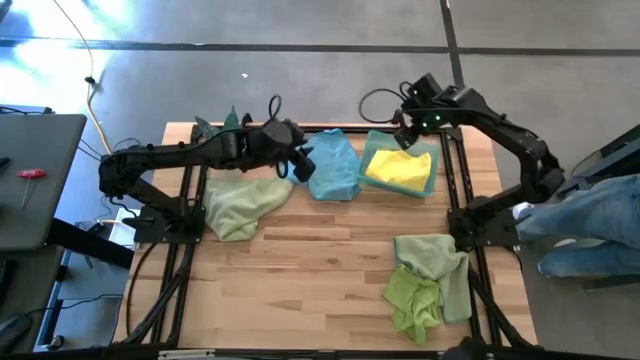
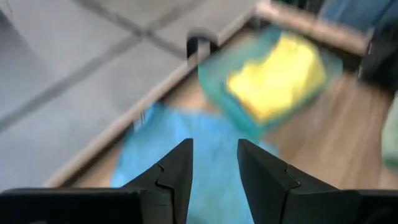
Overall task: Fold microfiber towels
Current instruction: Fold the blue microfiber cloth
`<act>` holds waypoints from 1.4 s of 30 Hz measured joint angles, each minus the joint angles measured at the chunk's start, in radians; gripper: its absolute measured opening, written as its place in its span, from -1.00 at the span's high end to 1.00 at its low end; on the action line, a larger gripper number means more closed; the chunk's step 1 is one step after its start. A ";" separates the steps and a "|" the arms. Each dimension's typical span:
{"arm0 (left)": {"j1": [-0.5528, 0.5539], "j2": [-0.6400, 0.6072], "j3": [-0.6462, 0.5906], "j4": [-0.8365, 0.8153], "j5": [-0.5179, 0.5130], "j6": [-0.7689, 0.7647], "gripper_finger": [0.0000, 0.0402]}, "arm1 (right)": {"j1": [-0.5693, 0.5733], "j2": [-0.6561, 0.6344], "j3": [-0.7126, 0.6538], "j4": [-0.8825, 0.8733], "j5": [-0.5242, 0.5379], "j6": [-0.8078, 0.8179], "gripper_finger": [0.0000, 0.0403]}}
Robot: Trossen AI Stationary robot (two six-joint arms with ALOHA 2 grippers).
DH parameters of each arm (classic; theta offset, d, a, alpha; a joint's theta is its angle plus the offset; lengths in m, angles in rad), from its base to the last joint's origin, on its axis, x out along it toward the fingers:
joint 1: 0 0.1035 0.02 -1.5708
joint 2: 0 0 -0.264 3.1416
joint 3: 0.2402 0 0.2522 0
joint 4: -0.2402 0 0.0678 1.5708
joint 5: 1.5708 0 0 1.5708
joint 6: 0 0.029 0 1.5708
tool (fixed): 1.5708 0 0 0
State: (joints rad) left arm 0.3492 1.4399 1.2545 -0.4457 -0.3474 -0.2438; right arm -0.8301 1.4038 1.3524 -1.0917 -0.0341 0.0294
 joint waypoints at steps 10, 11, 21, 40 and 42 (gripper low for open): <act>-0.033 0.011 -0.048 -0.239 0.134 -0.149 0.42 | 0.143 -0.054 0.034 0.242 -0.077 -0.089 -0.02; -0.040 0.012 -0.057 -0.228 0.141 -0.142 0.41 | 0.155 -0.053 0.034 0.249 -0.077 -0.096 -0.02; -0.113 0.092 -0.117 -0.023 0.217 -0.178 0.23 | 0.276 0.030 0.018 0.311 -0.092 -0.157 -0.02; -0.417 -0.011 -0.117 -0.198 0.141 -0.662 0.20 | 0.488 0.061 -0.566 1.077 -0.187 -0.344 -0.02; -0.450 -0.017 -0.117 -0.178 0.099 -0.710 0.20 | 0.517 0.082 -0.585 1.099 -0.130 -0.343 -0.02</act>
State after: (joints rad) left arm -0.1005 1.4231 1.1378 -0.6237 -0.2479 -0.9534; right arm -0.3135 1.4859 0.7671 0.0077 -0.1645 -0.3131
